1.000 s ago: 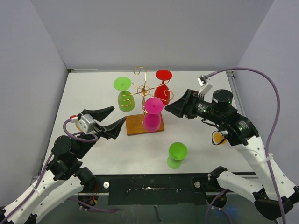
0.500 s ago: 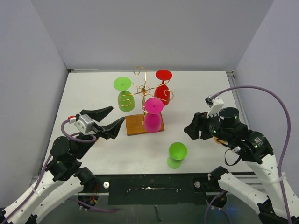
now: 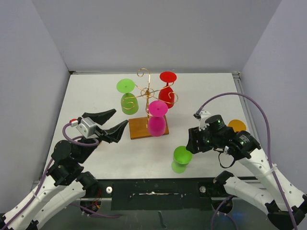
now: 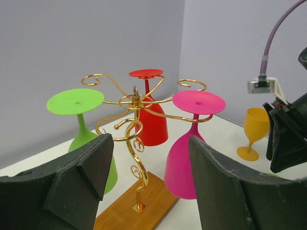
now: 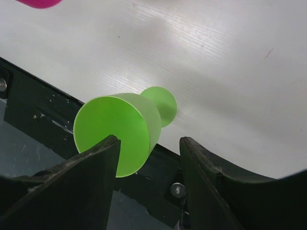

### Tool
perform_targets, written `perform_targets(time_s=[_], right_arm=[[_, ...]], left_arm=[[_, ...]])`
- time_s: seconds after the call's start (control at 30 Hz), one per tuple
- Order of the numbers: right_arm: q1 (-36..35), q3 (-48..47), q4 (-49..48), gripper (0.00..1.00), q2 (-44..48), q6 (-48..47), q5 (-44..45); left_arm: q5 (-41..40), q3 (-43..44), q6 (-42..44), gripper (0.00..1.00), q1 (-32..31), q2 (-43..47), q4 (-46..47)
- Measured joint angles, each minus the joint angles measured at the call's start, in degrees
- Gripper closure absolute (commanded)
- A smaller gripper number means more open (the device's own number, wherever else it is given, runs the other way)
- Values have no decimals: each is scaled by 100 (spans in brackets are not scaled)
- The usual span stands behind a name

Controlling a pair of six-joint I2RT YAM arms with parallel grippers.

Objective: Place the wine glass upside down on the wine glass rack

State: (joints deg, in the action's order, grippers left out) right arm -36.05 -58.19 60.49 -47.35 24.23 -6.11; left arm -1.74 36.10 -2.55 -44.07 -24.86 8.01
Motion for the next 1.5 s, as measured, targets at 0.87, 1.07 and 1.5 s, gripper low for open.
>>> perform_targets(time_s=[0.87, 1.07, 1.5], right_arm=[[-929, 372, -337, 98, -907, 439, 354], [-1182, 302, -269, 100, -992, 608, 656], [-1204, -769, 24, 100, -227, 920, 2603]], left_arm=[[0, 0, 0, 37, 68, -2, 0], [0, 0, 0, 37, 68, -2, 0], [-4, 22, -271, 35, 68, -63, 17]])
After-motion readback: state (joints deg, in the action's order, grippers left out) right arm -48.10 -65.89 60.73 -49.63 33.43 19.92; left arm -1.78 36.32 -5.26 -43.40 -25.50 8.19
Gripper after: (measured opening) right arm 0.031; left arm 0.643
